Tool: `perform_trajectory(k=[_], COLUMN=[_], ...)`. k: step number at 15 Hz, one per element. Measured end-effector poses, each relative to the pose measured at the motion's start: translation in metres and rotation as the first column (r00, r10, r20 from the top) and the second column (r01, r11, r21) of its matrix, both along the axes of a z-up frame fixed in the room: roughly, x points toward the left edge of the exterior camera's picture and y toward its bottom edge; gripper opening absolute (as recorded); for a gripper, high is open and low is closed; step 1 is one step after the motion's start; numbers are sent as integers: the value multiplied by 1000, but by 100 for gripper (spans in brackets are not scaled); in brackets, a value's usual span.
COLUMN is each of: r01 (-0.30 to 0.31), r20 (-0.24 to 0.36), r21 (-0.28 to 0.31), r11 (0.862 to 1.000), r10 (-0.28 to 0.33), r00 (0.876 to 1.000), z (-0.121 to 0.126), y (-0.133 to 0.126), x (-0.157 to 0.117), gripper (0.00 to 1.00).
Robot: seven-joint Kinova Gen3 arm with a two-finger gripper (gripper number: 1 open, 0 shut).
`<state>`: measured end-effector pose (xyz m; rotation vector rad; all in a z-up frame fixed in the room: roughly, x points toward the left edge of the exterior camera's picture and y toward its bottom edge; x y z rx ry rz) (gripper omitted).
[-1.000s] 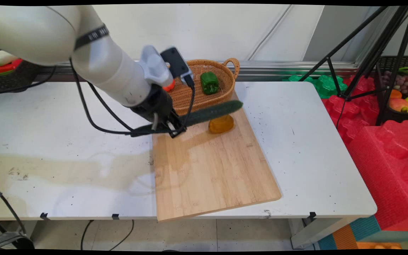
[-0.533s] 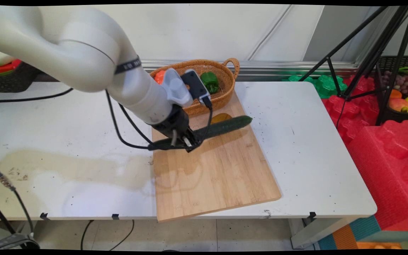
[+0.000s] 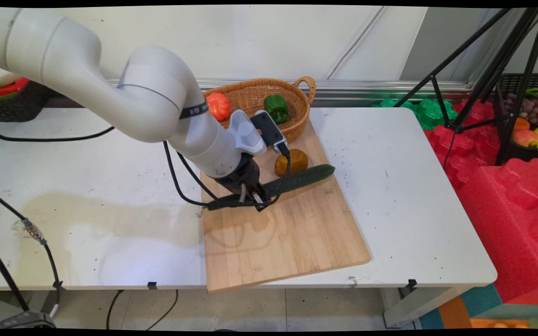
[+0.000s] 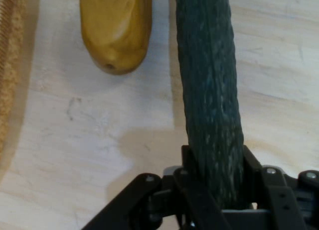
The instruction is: Place the picked object on the cutting board
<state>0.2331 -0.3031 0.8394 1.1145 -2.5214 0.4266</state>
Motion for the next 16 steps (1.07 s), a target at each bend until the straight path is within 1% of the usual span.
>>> perform_trajectory(k=[4, 11, 12, 16], r01=[7, 12, 13, 18], r20=[-6, -8, -8, -8], r21=[15, 27, 28, 32], r11=[1000, 1000, 1000, 999], r10=[-7, -12, -13, -17], r00=[1000, 1000, 1000, 1000], z=[-14, -24, -25, -26], y=[-1, 2, 2, 4], x=[0, 1, 1, 2], gripper=[0, 0, 100, 100])
